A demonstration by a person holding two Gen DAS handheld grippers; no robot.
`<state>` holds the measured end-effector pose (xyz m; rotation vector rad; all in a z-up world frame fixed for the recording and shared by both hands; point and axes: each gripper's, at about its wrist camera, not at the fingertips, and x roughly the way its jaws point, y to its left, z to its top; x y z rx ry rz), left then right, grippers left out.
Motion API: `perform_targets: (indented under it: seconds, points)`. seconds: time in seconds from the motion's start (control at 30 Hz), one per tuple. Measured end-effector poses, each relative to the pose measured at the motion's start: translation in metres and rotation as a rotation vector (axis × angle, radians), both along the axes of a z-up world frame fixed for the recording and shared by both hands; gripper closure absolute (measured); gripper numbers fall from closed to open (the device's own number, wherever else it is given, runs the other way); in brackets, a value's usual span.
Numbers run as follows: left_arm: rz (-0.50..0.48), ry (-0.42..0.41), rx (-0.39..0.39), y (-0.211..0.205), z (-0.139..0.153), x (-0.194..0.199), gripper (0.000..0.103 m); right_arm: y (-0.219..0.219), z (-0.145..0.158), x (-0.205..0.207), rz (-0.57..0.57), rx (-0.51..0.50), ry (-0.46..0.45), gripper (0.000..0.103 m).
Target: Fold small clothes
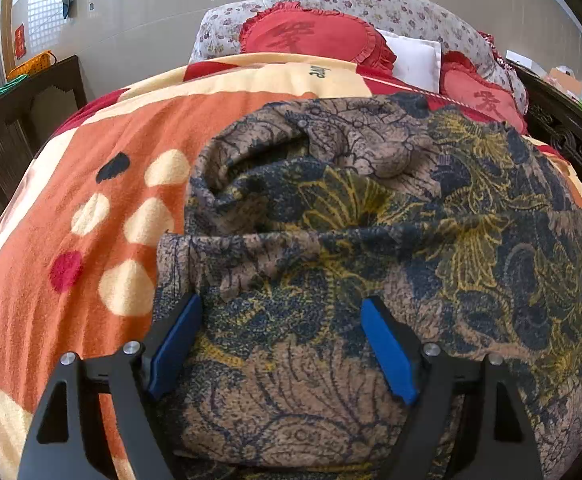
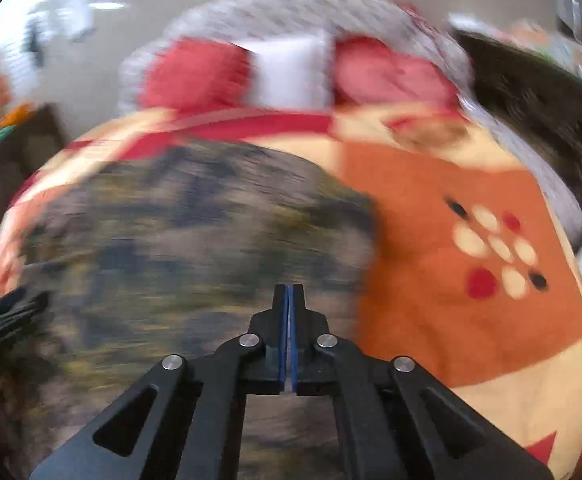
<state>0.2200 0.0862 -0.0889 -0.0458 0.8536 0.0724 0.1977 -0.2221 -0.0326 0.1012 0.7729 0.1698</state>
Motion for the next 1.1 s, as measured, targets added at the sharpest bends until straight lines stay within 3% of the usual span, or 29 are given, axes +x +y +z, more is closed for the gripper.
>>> perform_targets:
  seconds: [0.07, 0.1, 0.13, 0.17, 0.2, 0.23, 0.27, 0.3, 0.33, 0.43, 0.53, 0.57, 0.63, 0.8, 0.87, 0.97, 1.0, 1.1]
  points:
    - [-0.001, 0.0, 0.001, 0.0, 0.0, 0.0, 0.018, 0.019, -0.02, -0.007, 0.09, -0.079, 0.06, 0.092]
    - [-0.001, 0.0, 0.002, 0.0, 0.0, 0.0, 0.018, 0.016, -0.036, -0.005, 0.072, -0.142, 0.111, 0.092]
    - [-0.001, 0.0, 0.001, 0.0, 0.0, 0.0, 0.018, 0.002, -0.05, -0.004, 0.047, -0.13, 0.145, 0.094]
    - [-0.001, 0.0, 0.001, 0.0, 0.0, 0.0, 0.018, -0.02, -0.051, -0.013, 0.005, -0.007, 0.11, 0.095]
    - [-0.001, 0.0, 0.002, 0.0, 0.0, 0.0, 0.018, -0.03, -0.051, -0.015, -0.044, 0.025, 0.132, 0.098]
    - [-0.001, 0.0, 0.002, 0.0, 0.0, 0.0, 0.018, -0.036, -0.048, -0.019, -0.076, 0.05, 0.144, 0.098]
    - [0.0, 0.0, 0.001, 0.0, 0.0, 0.0, 0.018, -0.031, -0.04, -0.022, -0.124, 0.006, 0.157, 0.098]
    - [-0.001, 0.0, 0.002, -0.001, 0.0, 0.0, 0.018, -0.024, -0.033, -0.023, -0.152, -0.044, 0.151, 0.096]
    - [-0.001, 0.001, 0.001, -0.001, 0.0, 0.0, 0.018, -0.013, -0.026, -0.026, -0.157, -0.075, 0.127, 0.087]
    - [-0.001, 0.002, 0.001, -0.001, 0.0, 0.0, 0.018, 0.024, -0.01, -0.037, -0.022, -0.019, 0.054, 0.078]
    - [-0.001, 0.0, -0.003, 0.0, 0.0, 0.0, 0.018, 0.044, -0.048, -0.03, 0.008, -0.147, 0.147, 0.07]
    - [-0.001, 0.0, -0.004, 0.0, 0.0, 0.0, 0.018, 0.039, -0.044, -0.035, -0.017, -0.111, 0.118, 0.07]
    - [-0.001, 0.001, -0.003, 0.0, 0.0, 0.0, 0.018, 0.033, -0.034, -0.031, -0.076, -0.069, 0.171, 0.07]
    - [-0.005, 0.002, -0.008, 0.0, 0.001, 0.001, 0.017, 0.031, 0.029, -0.008, -0.112, -0.073, -0.032, 0.069]
    - [-0.02, 0.008, -0.026, 0.003, 0.005, 0.001, 0.017, 0.03, 0.028, 0.017, -0.122, -0.081, -0.023, 0.062]
    - [-0.044, -0.013, -0.084, 0.012, 0.024, 0.003, 0.017, 0.026, -0.025, 0.062, -0.115, -0.142, 0.2, 0.054]
    - [-0.042, -0.033, -0.118, 0.016, 0.034, 0.004, 0.017, 0.026, -0.022, 0.06, -0.102, -0.145, 0.154, 0.054]
    - [-0.047, -0.053, -0.233, 0.025, 0.047, 0.019, 0.017, 0.026, -0.014, 0.046, -0.079, -0.16, 0.138, 0.05]
